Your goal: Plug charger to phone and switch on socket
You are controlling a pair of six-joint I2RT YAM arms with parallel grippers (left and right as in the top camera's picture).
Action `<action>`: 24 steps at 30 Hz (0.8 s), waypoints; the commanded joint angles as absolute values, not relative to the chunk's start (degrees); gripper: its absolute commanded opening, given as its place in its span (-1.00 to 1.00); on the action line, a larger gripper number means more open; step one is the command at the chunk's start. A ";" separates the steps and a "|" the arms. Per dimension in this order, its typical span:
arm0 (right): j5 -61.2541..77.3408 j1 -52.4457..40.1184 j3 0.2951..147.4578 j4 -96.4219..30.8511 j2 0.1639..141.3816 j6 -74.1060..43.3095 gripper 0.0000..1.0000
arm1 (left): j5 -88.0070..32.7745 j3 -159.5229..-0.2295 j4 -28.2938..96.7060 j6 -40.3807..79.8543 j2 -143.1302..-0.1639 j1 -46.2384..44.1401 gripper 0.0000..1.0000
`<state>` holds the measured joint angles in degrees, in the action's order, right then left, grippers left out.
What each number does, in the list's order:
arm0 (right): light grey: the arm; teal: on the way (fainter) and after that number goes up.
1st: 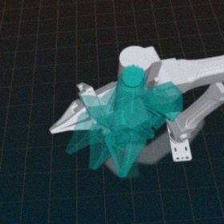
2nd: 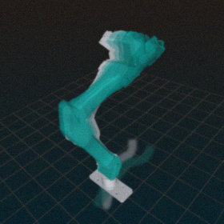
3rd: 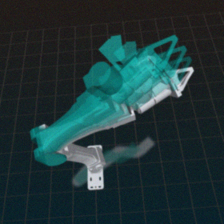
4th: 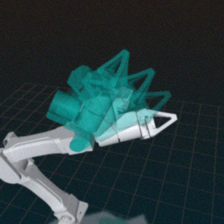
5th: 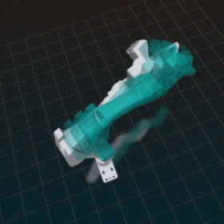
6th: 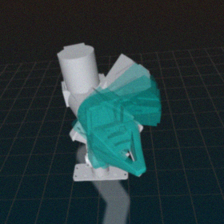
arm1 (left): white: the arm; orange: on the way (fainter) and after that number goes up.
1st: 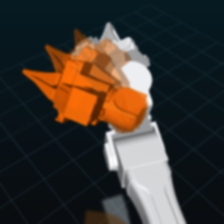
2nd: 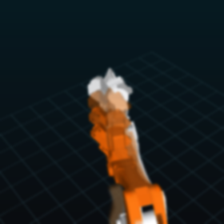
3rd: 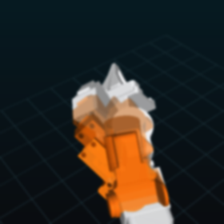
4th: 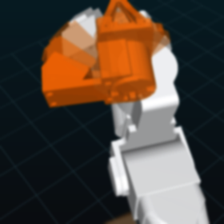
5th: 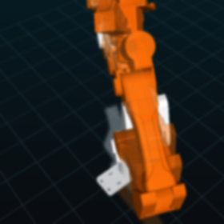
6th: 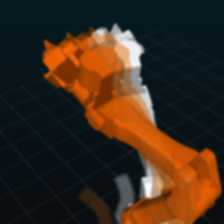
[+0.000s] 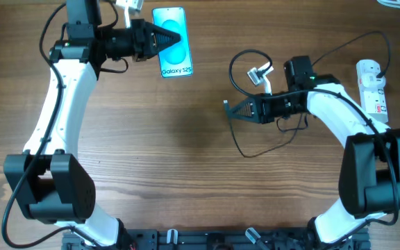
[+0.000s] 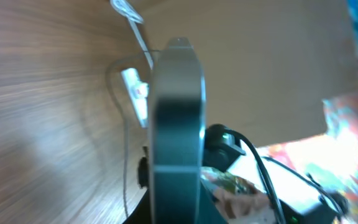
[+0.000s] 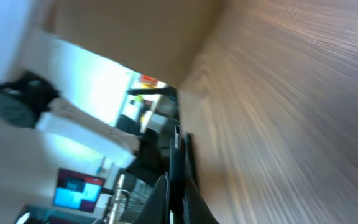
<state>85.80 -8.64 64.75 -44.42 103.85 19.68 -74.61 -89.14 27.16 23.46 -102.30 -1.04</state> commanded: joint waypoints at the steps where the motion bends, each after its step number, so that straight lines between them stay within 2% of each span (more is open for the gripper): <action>1: 92.97 -11.18 65.28 -42.37 102.61 18.98 -0.91 | -82.00 -89.97 25.82 24.88 -100.68 -2.04 -0.92; 9: 92.95 -13.63 65.36 -26.24 98.21 -0.73 -0.92 | -75.77 -89.97 22.90 31.38 -100.14 -4.64 -0.92; 18: 89.52 -13.93 65.36 -0.49 85.41 -33.28 -0.91 | -68.58 -89.97 8.45 45.98 -93.78 -6.26 -0.92; 24: 86.54 -14.00 65.36 9.65 83.24 -45.06 -0.91 | -64.58 -89.97 7.46 51.68 -89.30 -7.60 -0.92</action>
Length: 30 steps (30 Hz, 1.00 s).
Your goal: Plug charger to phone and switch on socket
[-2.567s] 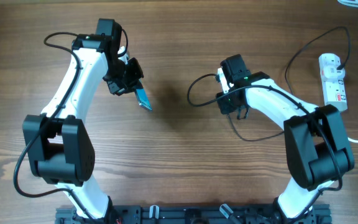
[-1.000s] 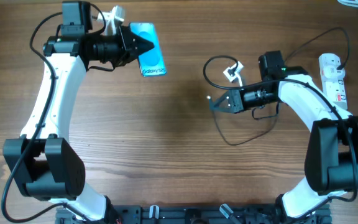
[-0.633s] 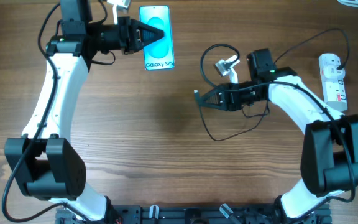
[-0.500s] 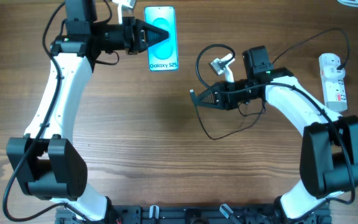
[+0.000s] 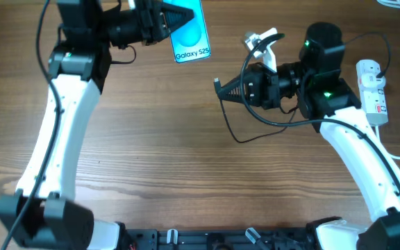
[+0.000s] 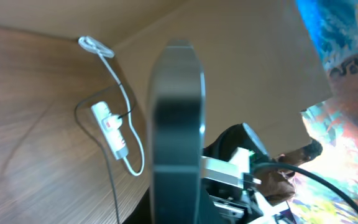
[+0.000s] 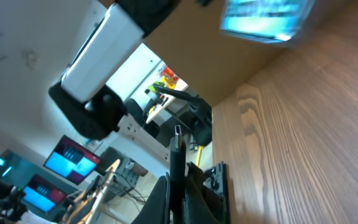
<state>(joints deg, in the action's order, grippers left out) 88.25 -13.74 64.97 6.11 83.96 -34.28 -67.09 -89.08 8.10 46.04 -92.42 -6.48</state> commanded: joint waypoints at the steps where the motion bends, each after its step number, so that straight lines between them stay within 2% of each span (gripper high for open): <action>1: 86.35 -14.02 65.36 11.11 83.24 -46.35 -0.91 | -64.38 -89.97 7.14 52.45 -89.08 -7.84 -0.92; 10: 86.13 -15.33 65.34 22.35 83.24 -55.79 -0.91 | -63.02 -89.95 6.83 55.79 -88.92 -10.28 -0.92; 30: 83.99 -15.35 65.34 26.59 83.26 -61.25 -0.92 | -63.13 -89.95 6.76 55.68 -88.92 -11.84 -0.92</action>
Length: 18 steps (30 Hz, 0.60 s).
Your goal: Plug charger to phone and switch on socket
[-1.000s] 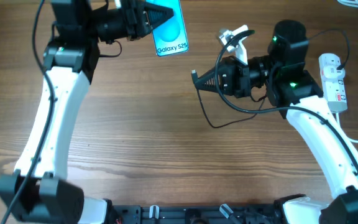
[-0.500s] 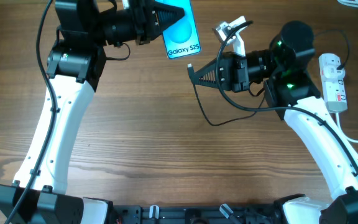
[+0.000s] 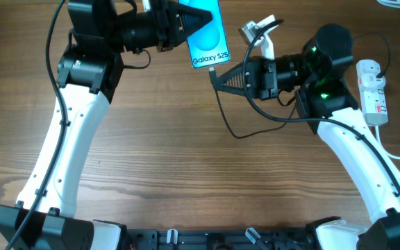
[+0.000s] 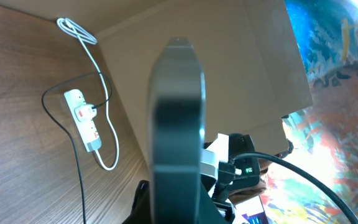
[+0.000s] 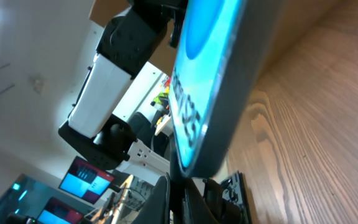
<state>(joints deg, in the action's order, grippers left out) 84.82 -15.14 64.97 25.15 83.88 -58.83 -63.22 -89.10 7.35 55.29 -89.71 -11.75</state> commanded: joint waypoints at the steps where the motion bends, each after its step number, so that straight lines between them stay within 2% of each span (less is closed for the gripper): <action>1: 83.99 -15.35 65.34 26.94 83.26 -61.69 -0.91 | -63.16 -89.95 6.63 55.16 -88.92 -11.84 -0.92; 18: 83.79 -15.35 65.34 26.98 83.26 -62.11 -0.91 | -64.88 -89.95 5.02 56.42 -88.92 -11.73 -0.92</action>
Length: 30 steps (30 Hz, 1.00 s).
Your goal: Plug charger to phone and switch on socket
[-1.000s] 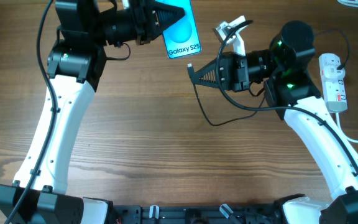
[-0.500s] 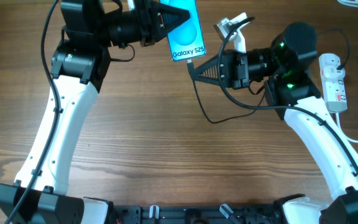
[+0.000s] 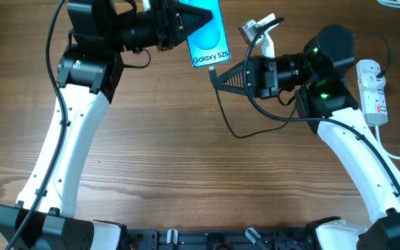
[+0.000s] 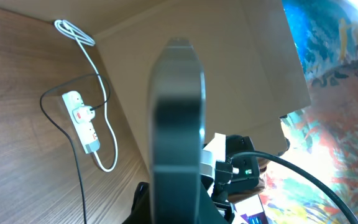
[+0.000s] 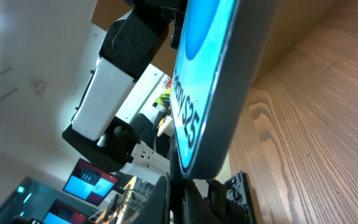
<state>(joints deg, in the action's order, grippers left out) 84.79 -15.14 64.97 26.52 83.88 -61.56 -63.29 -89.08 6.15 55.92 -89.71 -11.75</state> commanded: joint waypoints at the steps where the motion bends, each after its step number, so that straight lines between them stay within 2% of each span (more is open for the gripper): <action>1: 83.79 -15.31 65.34 26.98 83.26 -62.11 -0.92 | -64.90 -89.95 5.02 56.42 -88.92 -11.73 -0.92; 30: 84.68 -13.98 65.34 27.09 83.26 -64.51 -0.91 | -65.67 -89.95 0.99 55.72 -88.92 -11.73 -0.92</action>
<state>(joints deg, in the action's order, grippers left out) 84.40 -14.31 64.97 26.65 83.88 -63.72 -64.58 -89.08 1.67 56.07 -89.71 -11.68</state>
